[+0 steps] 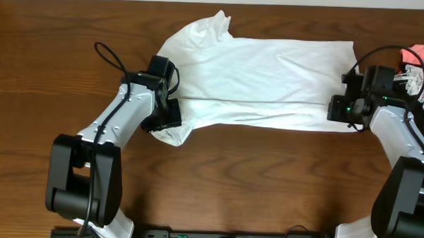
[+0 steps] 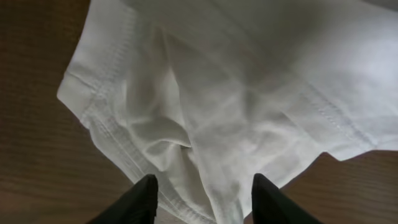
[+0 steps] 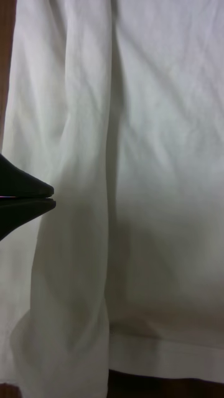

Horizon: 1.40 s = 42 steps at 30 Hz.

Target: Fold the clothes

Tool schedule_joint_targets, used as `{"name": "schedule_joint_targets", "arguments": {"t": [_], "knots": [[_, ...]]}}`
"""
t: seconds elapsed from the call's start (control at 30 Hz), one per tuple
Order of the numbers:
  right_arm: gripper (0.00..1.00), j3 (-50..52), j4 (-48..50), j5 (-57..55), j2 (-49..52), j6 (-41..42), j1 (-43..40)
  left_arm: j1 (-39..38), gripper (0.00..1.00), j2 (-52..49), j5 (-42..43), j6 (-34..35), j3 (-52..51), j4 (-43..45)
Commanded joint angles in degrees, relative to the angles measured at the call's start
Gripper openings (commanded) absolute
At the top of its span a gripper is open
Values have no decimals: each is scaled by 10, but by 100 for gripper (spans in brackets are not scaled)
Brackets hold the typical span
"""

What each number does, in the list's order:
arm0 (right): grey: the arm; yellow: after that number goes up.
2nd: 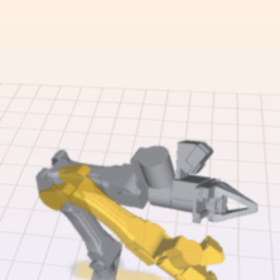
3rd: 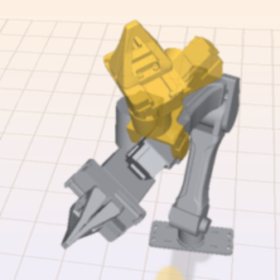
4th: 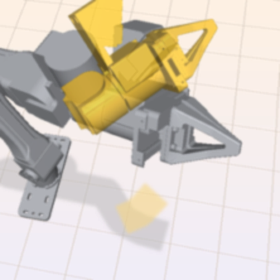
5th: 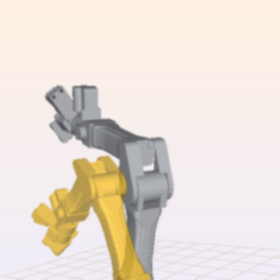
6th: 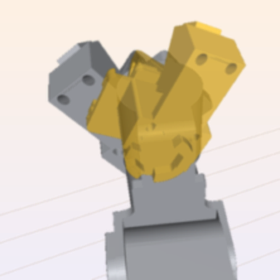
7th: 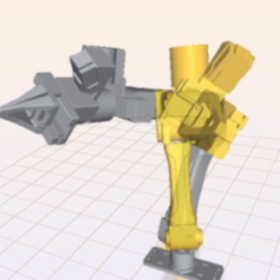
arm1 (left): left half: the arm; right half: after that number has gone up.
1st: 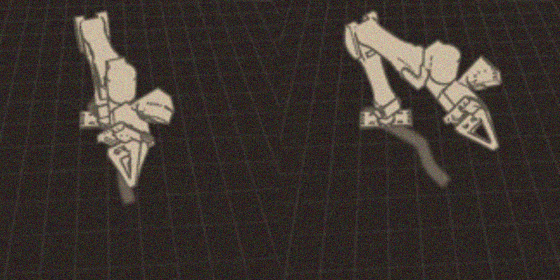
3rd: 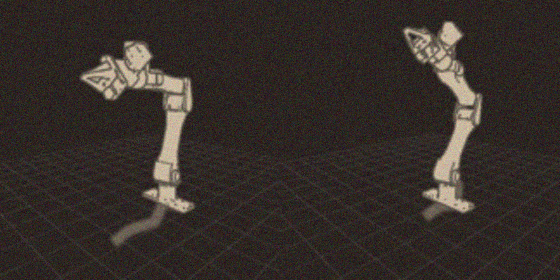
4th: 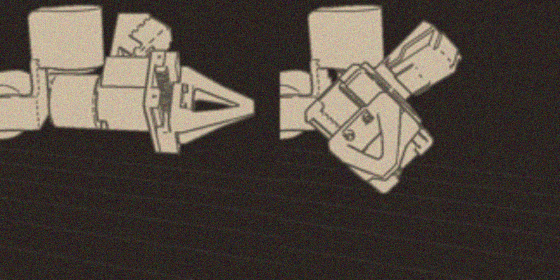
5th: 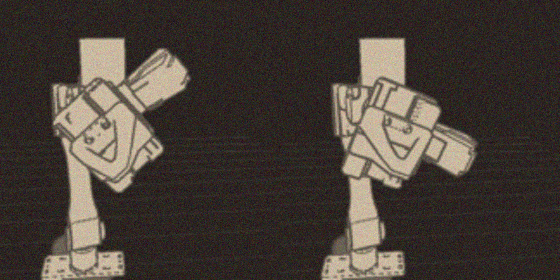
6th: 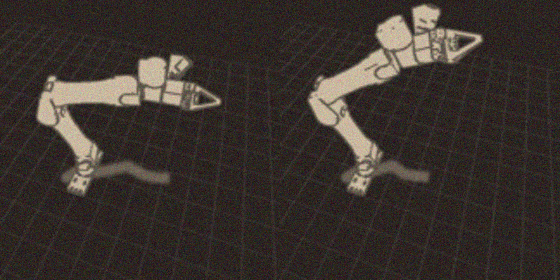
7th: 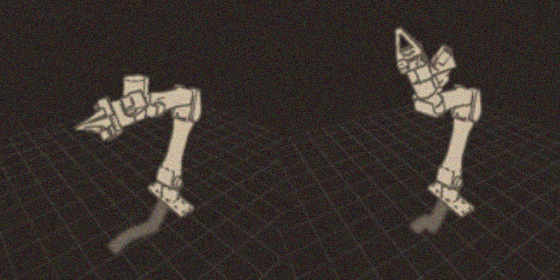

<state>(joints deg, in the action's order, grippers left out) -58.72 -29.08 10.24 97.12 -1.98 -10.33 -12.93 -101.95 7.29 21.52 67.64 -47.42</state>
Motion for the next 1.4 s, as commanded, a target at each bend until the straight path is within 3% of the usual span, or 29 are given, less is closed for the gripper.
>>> {"name": "schedule_joint_targets", "arguments": {"t": [0.0,0.13,0.33,0.53,0.83,0.97,1.37], "knots": [[1,5,-1,-4,5,-9,6,0,51,-3,-4,-4,-5,-1],[1,3,-3,-37,5,7,5,0,51,-3,-4,-4,-6,-1],[1,-37,-84,-172,-3,135,-2,0,51,-3,-5,-4,-6,-1],[1,-47,-112,-179,-3,216,-14,0,51,-3,-5,-4,-6,3],[1,-36,-86,-177,1,219,-19,0,51,-3,-4,-4,-6,16],[1,-28,-68,-177,17,219,-19,0,44,-3,-4,-4,-6,14],[1,-28,-58,-158,42,187,-16,0,49,-3,-5,-4,-43,50]]}}
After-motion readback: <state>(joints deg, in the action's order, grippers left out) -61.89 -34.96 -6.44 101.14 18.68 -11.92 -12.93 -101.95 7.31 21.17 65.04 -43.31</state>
